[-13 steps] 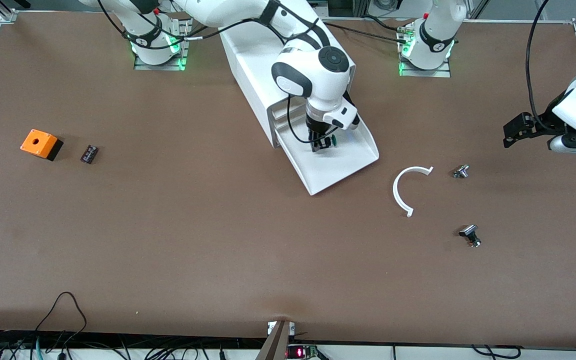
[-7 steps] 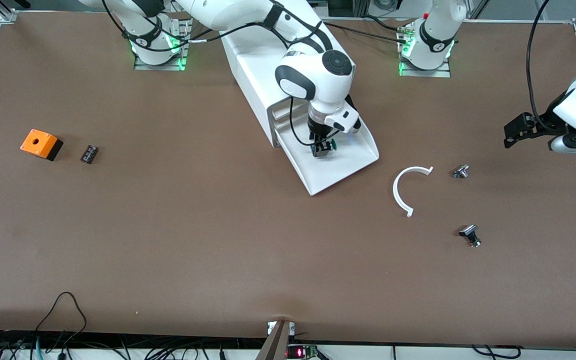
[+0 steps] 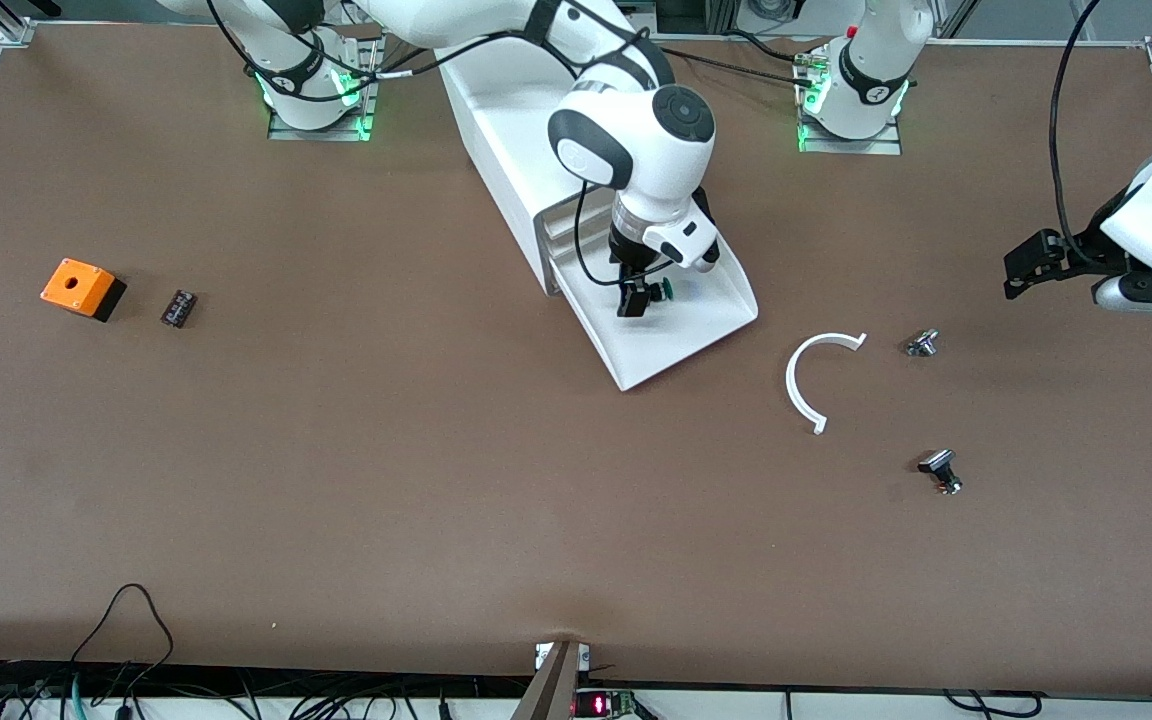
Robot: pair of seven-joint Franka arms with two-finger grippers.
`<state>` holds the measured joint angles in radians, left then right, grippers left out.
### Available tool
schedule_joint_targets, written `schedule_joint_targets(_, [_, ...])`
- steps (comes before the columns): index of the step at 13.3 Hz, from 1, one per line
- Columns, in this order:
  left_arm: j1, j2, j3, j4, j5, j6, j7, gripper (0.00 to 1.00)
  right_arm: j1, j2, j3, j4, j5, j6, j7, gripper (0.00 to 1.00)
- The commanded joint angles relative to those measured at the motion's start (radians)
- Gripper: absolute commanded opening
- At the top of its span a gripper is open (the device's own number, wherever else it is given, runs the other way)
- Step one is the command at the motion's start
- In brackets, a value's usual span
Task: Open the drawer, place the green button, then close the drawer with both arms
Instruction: 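Lower the button into the open drawer and open the right gripper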
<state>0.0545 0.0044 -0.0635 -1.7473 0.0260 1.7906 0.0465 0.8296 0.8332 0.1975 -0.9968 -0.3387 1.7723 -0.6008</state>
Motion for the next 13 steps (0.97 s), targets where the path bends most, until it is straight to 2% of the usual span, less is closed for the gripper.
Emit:
schedule_joint_targets(1, [-0.015, 0.055, -0.002, 0.035, 0.028, -0.010, 0.004, 1.00, -0.058, -0.057, 0.005, 0.046, 0.074, -0.051, 0.003, 1.00])
schedule_joint_targets(4, [-0.016, 0.112, -0.002, 0.017, 0.028, -0.014, 0.029, 1.00, -0.112, -0.143, -0.009, 0.044, 0.098, -0.053, 0.004, 1.00])
schedule_joint_targets(5, [-0.015, 0.136, -0.004, 0.019, 0.028, -0.019, 0.027, 1.00, -0.119, -0.176, -0.032, 0.043, 0.092, -0.057, 0.007, 1.00])
schedule_joint_targets(7, [-0.016, 0.161, -0.024, 0.020, 0.016, -0.019, 0.026, 1.00, -0.135, -0.210, -0.116, 0.040, 0.093, -0.051, 0.004, 1.00])
schedule_joint_targets(9, [-0.027, 0.215, -0.053, 0.022, -0.015, 0.001, 0.009, 1.00, -0.185, -0.232, -0.128, 0.038, 0.093, -0.042, 0.013, 1.00])
schedule_joint_targets(10, [-0.044, 0.235, -0.056, 0.020, -0.071, 0.048, -0.008, 1.00, -0.197, -0.239, -0.128, 0.035, 0.090, -0.047, 0.035, 1.00])
schedule_joint_targets(13, [-0.128, 0.308, -0.074, 0.017, -0.095, 0.177, -0.217, 1.00, -0.205, -0.295, -0.153, -0.055, 0.086, -0.047, 0.188, 1.00])
